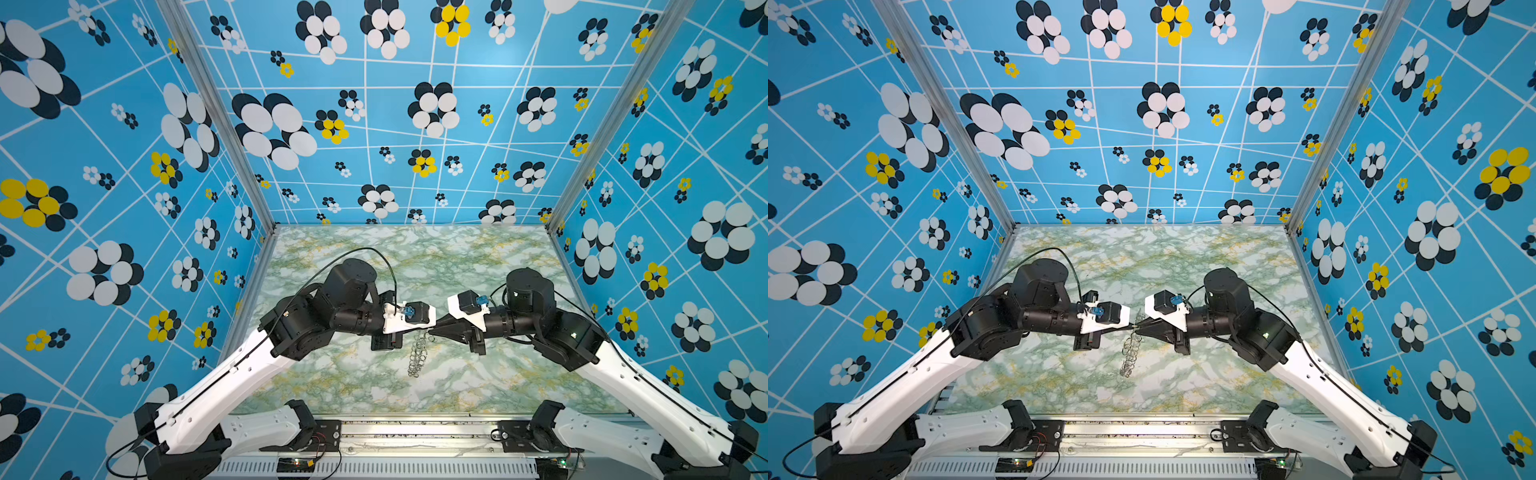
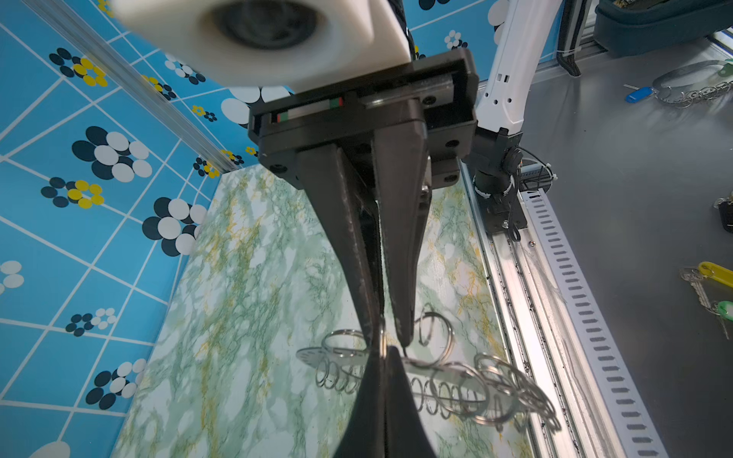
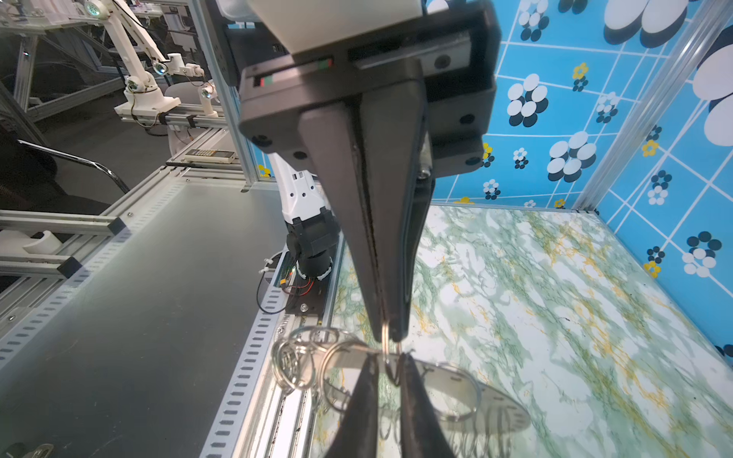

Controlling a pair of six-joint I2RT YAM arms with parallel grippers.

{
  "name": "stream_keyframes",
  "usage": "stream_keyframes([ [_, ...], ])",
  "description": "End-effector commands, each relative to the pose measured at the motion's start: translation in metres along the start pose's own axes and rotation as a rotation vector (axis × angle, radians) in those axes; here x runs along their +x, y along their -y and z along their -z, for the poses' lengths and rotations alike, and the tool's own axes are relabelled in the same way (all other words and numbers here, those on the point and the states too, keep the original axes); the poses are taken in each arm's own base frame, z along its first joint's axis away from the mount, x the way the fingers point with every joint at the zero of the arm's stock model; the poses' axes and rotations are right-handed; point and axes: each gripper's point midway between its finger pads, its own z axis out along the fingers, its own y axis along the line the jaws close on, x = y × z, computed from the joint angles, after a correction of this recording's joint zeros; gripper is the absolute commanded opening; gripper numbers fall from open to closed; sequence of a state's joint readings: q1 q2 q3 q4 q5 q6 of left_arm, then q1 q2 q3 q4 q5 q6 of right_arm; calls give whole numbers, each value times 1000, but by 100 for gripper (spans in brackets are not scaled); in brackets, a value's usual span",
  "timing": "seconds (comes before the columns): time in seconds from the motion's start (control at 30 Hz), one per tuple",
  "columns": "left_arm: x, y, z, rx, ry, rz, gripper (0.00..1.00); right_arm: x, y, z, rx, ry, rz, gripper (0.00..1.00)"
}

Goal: Attach keys to a key ring
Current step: Pass the keyring.

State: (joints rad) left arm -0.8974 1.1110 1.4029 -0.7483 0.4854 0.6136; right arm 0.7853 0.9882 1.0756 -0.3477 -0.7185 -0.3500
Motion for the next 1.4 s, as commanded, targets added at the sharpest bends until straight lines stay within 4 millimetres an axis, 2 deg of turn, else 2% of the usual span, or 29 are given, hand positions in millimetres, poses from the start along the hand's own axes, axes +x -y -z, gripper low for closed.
stream_keyframes([
  [0.0,-19,-1,4,1,62,-16,0,-5,2,0,16,19,-11,11],
  [0.27,-18,1,3,9,56,-16,0,-11,1,-1,5,46,-29,0],
  [0.6,-16,-9,5,-71,71,25,0,-28,2,7,40,166,-28,0],
  [0.73,-14,-17,9,-139,80,63,10,-33,2,11,52,198,-32,0],
  [1.07,-12,-26,16,-211,149,129,18,-46,5,22,62,289,-45,0],
  [1.37,-30,-20,20,-158,247,133,20,-46,3,22,56,290,-43,0],
])
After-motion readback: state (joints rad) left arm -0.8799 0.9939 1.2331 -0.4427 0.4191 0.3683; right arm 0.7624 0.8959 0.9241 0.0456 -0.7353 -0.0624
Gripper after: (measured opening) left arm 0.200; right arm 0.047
